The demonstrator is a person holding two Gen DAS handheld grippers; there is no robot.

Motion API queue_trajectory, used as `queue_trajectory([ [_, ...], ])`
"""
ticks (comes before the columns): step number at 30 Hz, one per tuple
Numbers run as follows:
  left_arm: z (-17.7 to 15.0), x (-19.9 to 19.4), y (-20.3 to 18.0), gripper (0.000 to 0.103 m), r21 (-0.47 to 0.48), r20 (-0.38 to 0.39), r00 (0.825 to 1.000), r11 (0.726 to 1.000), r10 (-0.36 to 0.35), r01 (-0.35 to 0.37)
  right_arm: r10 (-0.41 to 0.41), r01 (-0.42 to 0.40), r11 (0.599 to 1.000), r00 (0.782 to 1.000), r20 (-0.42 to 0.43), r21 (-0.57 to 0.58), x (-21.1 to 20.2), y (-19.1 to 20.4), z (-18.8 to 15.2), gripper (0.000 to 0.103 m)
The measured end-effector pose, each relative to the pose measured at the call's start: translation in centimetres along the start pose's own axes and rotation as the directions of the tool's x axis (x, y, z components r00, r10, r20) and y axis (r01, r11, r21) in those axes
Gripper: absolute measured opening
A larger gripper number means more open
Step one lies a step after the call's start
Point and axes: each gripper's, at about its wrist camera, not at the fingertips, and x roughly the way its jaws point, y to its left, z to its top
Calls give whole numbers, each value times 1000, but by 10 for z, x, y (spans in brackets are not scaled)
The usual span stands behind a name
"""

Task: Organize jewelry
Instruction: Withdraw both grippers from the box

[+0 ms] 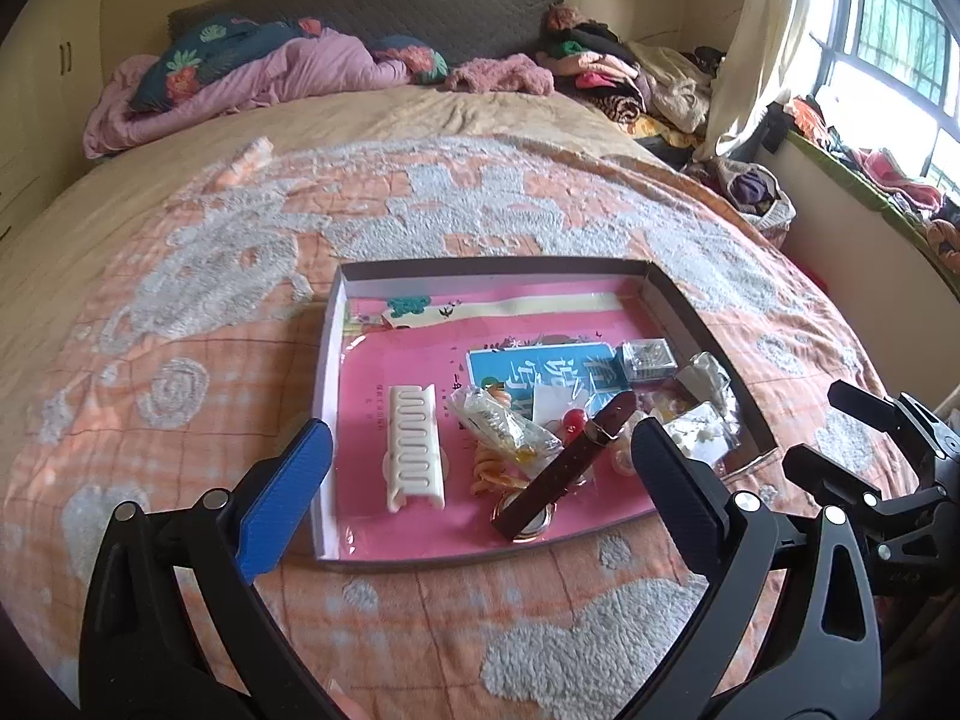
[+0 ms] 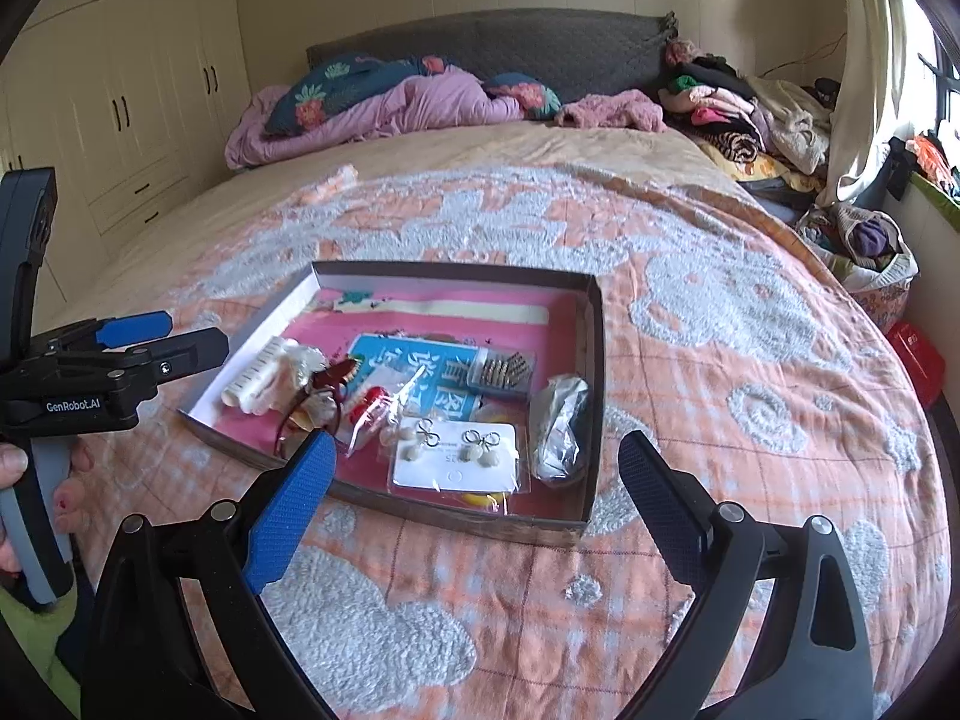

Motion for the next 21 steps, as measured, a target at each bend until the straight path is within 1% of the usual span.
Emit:
queue_trajectory([
  [3, -2, -14, -1, 93, -4, 23, 1000, 1000, 4, -3, 4, -4, 1000, 1000, 25, -4, -13, 3, 0, 98],
  [9, -13, -42, -6, 93, -17, 56, 998, 1000, 4, -3, 18, -17, 1000, 998, 62, -14, -41, 9, -9, 98],
  [12, -24, -55, -12, 93, -8, 66, 998, 1000, 2, -1, 23, -22, 1000, 997, 73, -21, -53, 13, -16, 98],
  [21, -59, -74, -25, 93, -8, 47, 999, 1000, -6, 7, 46, -45, 999, 996, 76, -13, -79, 19, -42, 98],
])
